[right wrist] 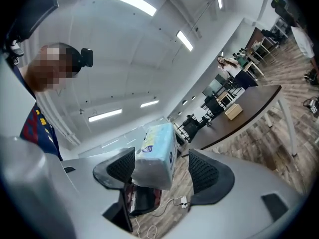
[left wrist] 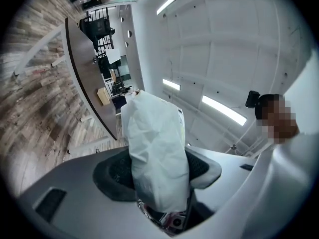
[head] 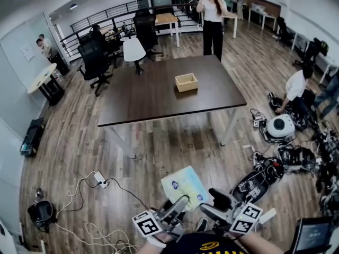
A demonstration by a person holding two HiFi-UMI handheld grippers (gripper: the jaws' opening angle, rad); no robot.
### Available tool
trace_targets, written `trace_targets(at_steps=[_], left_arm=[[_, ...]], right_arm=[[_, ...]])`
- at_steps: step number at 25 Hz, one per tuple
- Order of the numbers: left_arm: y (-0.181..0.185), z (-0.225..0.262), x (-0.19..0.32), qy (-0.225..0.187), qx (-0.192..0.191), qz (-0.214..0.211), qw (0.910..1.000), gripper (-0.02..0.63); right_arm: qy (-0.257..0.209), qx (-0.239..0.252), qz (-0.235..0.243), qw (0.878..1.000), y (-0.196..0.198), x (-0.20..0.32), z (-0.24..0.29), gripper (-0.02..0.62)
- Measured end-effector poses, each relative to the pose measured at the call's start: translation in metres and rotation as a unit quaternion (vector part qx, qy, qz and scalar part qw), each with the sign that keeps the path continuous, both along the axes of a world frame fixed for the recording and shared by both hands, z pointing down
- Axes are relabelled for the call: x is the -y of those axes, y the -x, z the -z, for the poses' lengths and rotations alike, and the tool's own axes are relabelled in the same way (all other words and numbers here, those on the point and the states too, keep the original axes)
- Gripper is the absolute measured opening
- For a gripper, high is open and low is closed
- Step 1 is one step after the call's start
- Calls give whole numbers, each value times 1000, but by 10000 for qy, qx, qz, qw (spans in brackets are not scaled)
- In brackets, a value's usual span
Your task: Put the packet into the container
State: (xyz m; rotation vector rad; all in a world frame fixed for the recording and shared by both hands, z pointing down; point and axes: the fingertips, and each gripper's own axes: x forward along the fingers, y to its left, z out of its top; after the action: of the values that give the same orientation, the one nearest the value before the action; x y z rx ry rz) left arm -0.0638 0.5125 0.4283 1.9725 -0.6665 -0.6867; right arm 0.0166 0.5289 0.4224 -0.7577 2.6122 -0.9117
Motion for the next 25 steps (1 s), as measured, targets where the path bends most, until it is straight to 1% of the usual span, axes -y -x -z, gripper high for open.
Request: trace_targets(at_steps=[3,4,6,9,13,15,17,20,21,23,25], left_arm=[[-12,0,8,58,-214,128,9997,244],[-17,1,12,51,-255,166,9995,244],[-27,7,19,-1,-169,212,9996,244],[-42,11,28,-52,-69,185,9998,245],[-54,10,41,8,-154,129,9998,245],[-59,8,49,-29,7,-11,10000,253],[-64,6,58,-82,113,-200,9997,265],[-62,7,73,-254,98,-474,9985,298],[-59,8,79,-321,83,-547,9980,330],[-49,8,96,-368,5,-652,9972,403],[-37,5,116,-346,-90,-738,9966,430]], right_arm=[[-328,-210,176,9991,-10,6,8,326],[-472,-305,245,9981,-12,6,10,336],[-690,-478,336,9959,-14,9,12,347],[-824,-564,333,9944,-13,21,13,348],[-1126,-846,266,9897,-12,39,16,346],[-1190,-928,224,9883,-17,47,13,306],[-1264,-1029,221,9864,-20,56,9,285],[-1386,-1097,245,9840,-16,73,10,273],[-1349,-1066,250,9848,-14,81,10,273],[-1137,-936,216,9889,-11,102,5,273],[-910,-828,87,9924,-13,129,0,272]])
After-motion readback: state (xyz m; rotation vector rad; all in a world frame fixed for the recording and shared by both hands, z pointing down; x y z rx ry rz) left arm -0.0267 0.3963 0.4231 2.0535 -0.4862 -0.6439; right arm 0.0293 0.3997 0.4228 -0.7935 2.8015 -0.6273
